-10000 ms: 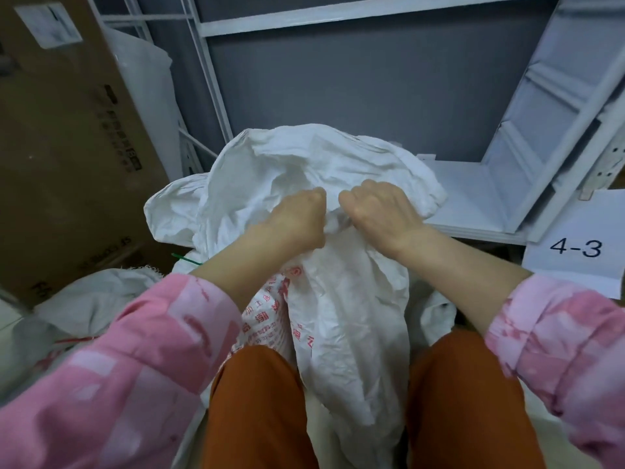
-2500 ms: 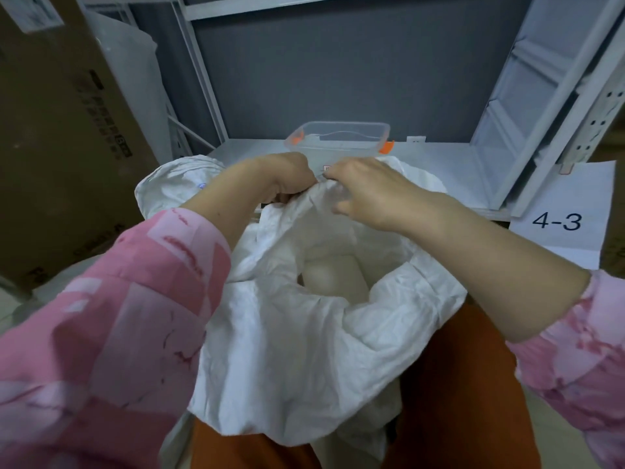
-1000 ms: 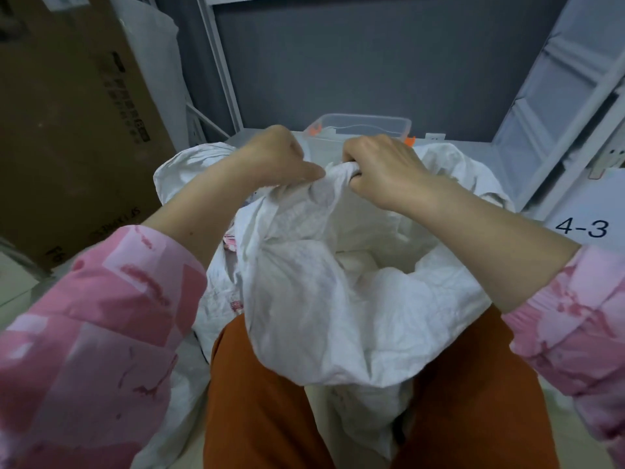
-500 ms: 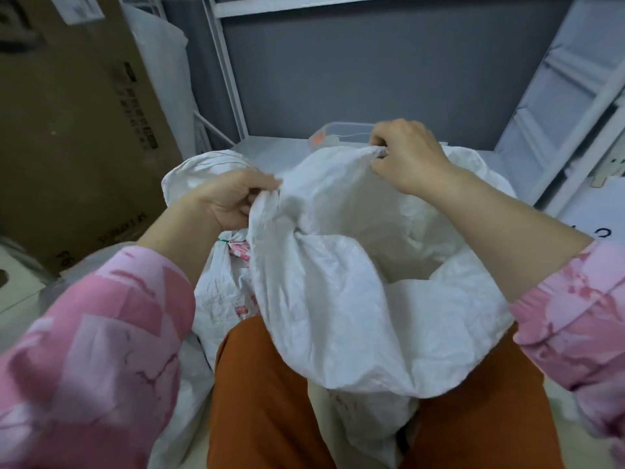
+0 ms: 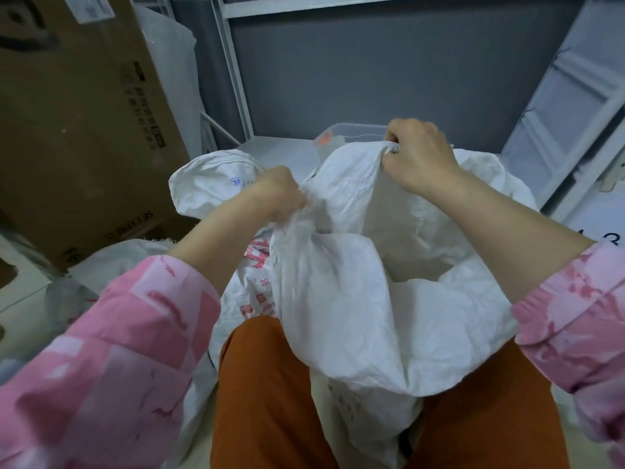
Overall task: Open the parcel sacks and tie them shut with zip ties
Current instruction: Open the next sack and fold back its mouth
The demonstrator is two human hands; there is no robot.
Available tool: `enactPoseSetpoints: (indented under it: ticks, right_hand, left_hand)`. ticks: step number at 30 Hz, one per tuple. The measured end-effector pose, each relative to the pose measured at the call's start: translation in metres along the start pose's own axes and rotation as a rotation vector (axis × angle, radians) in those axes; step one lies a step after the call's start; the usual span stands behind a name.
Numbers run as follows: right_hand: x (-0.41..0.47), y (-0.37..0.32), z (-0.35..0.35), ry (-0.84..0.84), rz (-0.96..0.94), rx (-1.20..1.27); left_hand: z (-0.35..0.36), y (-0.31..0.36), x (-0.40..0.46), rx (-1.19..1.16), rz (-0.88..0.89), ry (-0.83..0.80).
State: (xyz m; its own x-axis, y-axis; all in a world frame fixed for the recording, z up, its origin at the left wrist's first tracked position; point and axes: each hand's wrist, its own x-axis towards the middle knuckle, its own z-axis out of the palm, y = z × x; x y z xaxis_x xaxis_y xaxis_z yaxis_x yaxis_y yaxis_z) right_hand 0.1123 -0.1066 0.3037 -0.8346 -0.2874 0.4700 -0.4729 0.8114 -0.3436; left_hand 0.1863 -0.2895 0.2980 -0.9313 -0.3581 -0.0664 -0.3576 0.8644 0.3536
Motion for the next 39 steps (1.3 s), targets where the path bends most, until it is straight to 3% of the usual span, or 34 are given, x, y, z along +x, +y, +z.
enactPoseSetpoints:
  ticks: [4,5,7,8,10,11,13,19,24,26,29,34,39]
  right_hand:
    - [0.001,0.01,-0.003,-0.001,0.061,0.0]
    - [0.001,0.011,-0.003,-0.012,0.059,-0.003]
    - [0.001,0.008,-0.003,-0.03,0.023,-0.012]
    - [0.0,0.005,-0.002,-0.029,0.007,-0.02]
    - [-0.001,0.002,0.0,-0.014,-0.006,-0.042]
    - [-0.001,0.002,0.001,-0.005,-0.001,-0.055]
    - [-0.001,0.003,0.001,0.012,0.025,-0.074]
    - [-0.003,-0.007,0.002,0.043,0.034,-0.061]
    - [-0.004,0.003,0.003,0.002,-0.008,-0.065]
    - [-0.003,0.006,-0.002,-0.045,-0.005,-0.077]
    - [-0.004,-0.002,-0.01,-0.137,-0.016,-0.095]
    - [-0.01,-0.016,-0.02,-0.25,-0.22,-0.044]
    - [-0.003,-0.01,-0.012,-0.296,-0.115,-0.235]
  left_hand:
    - [0.001,-0.016,0.005,-0.912,-0.103,-0.321]
    - [0.001,-0.02,0.006,-1.046,-0.101,-0.377]
    - [0.001,-0.024,0.005,-0.983,-0.132,-0.341]
    - [0.0,-0.024,0.005,-0.799,-0.152,-0.265]
    - [-0.002,-0.023,0.003,-0.294,-0.143,0.016]
    - [-0.003,-0.022,0.005,-0.176,-0.094,0.194]
    - [-0.008,-0.01,0.001,-0.244,0.001,0.323]
    - [0.017,0.015,-0.006,-0.377,0.015,0.07]
    - [0.027,0.011,0.002,-1.053,-0.169,-0.159]
    - [0.024,0.009,0.005,-1.207,-0.207,-0.247]
    - [0.018,0.006,0.008,-1.143,-0.214,-0.31]
    - [0.01,0.004,0.008,-0.862,-0.141,-0.351]
    - [0.002,0.009,0.002,-0.841,-0.077,-0.182]
